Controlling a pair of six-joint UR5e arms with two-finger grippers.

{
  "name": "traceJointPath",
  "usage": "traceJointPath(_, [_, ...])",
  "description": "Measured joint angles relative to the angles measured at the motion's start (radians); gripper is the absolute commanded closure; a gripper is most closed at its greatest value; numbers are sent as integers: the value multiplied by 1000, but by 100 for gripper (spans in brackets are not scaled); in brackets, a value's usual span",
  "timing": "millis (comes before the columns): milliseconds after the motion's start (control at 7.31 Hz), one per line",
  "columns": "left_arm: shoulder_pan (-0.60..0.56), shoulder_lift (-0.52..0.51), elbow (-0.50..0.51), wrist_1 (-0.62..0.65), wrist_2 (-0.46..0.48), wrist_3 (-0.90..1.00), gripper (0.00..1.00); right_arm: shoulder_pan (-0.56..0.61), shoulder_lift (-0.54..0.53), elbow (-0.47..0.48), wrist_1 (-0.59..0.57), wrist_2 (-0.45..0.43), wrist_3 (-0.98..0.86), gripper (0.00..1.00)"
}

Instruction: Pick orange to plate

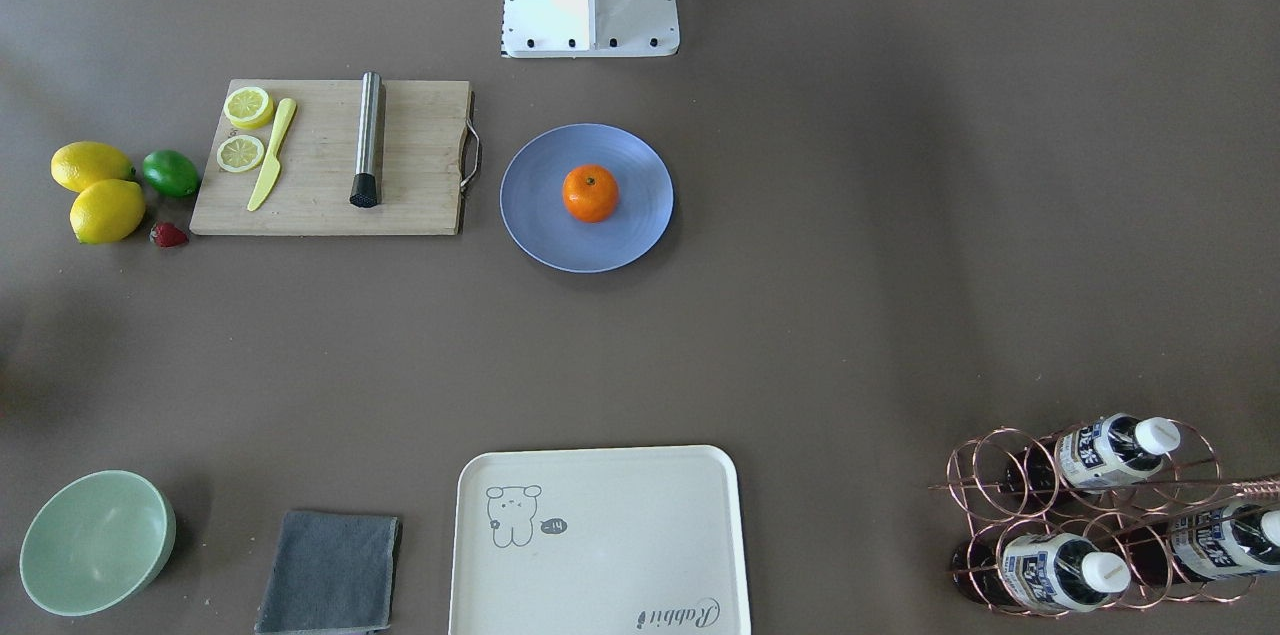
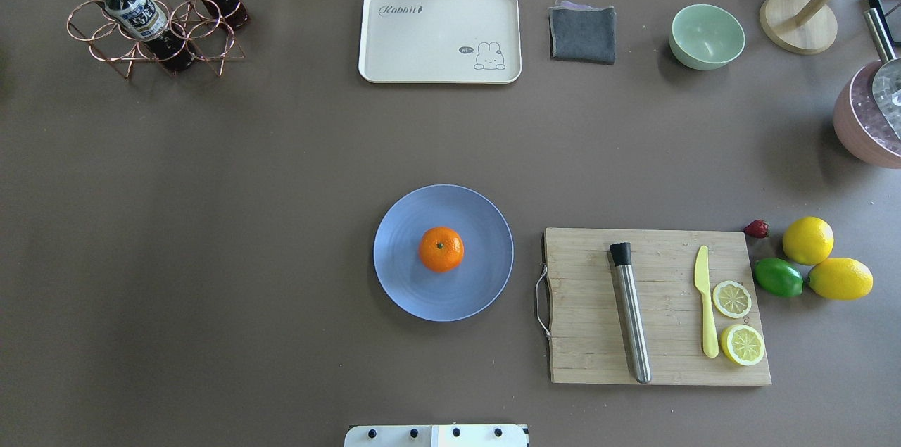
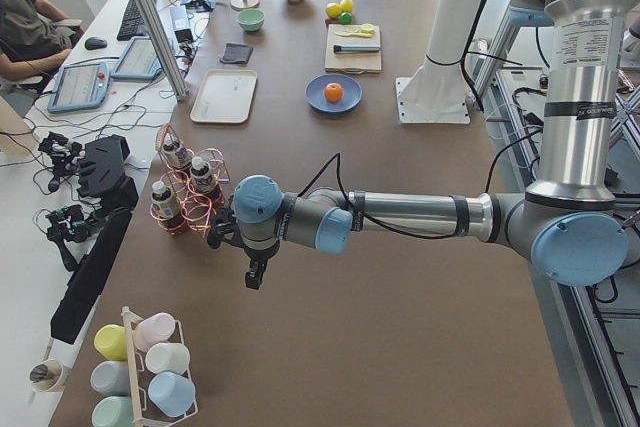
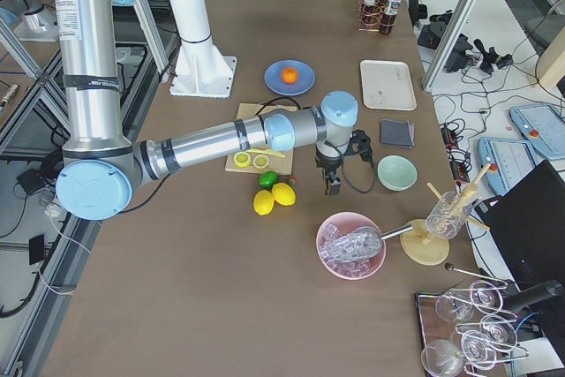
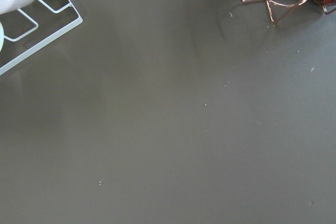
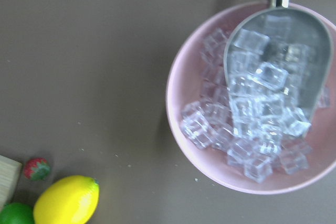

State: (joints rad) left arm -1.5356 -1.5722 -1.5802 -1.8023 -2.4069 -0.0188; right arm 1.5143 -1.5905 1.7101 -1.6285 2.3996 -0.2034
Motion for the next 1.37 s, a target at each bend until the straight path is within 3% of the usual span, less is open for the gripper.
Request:
traceJointPath(274, [-5,11,-25,-20,6,13,3,73,-33,-65,0,1,-98,0])
traceJointPath(684, [-4,26,-38,-32,55,12,3,86,-61,-75,7,-5,-112,0])
traceJointPath(1368, [-3,52,-43,-36,56,6,3,87,-83,-76,7,-16,-112,0])
